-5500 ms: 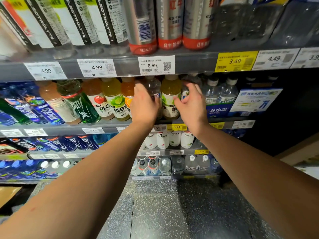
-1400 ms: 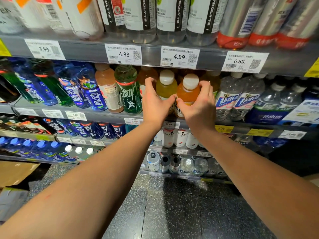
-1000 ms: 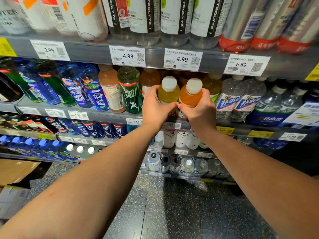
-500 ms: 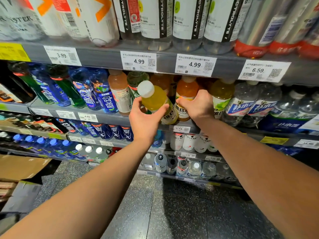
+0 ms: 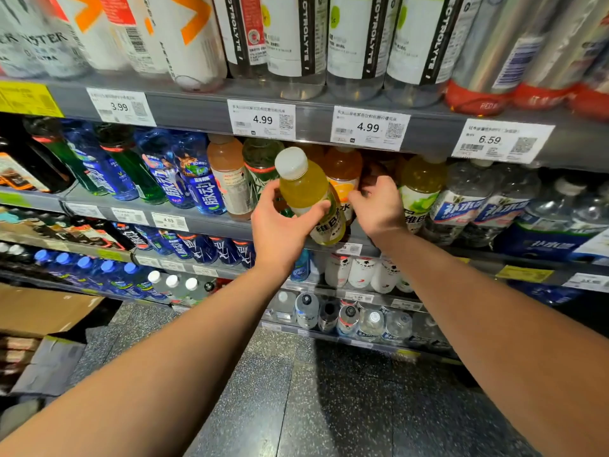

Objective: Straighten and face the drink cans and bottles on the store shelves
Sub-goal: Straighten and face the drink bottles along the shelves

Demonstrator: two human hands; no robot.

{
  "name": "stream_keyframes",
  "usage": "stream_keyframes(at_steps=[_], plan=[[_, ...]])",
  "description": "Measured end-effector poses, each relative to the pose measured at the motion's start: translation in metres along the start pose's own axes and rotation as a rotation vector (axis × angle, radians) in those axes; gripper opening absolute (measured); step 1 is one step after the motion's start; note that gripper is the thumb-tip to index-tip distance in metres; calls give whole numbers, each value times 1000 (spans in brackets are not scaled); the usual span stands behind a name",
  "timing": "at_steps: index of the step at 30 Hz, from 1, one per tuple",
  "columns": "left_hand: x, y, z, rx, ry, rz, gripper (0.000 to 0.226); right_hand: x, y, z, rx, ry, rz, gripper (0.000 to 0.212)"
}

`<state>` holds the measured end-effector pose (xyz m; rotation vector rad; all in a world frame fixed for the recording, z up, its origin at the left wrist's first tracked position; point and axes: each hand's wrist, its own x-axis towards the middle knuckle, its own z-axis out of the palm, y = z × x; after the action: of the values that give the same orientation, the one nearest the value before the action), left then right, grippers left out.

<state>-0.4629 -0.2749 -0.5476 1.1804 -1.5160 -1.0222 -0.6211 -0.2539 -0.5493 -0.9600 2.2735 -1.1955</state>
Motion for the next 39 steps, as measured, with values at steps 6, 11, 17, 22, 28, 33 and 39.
stream_keyframes(at_steps=[6, 11, 17, 22, 28, 33, 39], plan=[[-17, 17, 28, 14, -98, 82, 56, -10, 21, -28, 132, 54, -87, 26], [-24, 19, 62, 26, -62, 42, 64, -17, 37, -46, 155, 38, -79, 30], [-21, 18, 86, 122, -10, -10, 76, -28, 46, -61, 134, 99, -107, 25], [-21, 23, 103, 166, -4, 38, 54, -31, 54, -71, 152, 347, -168, 14], [-20, 26, 114, 292, -7, 58, 50, -29, 63, -75, 92, 310, -143, 23], [-19, 32, 112, 371, -22, 65, 53, -32, 68, -74, 97, 265, -114, 28], [-22, 18, 104, 337, -63, 39, 39, -36, 64, -73, 123, 201, -101, 29]])
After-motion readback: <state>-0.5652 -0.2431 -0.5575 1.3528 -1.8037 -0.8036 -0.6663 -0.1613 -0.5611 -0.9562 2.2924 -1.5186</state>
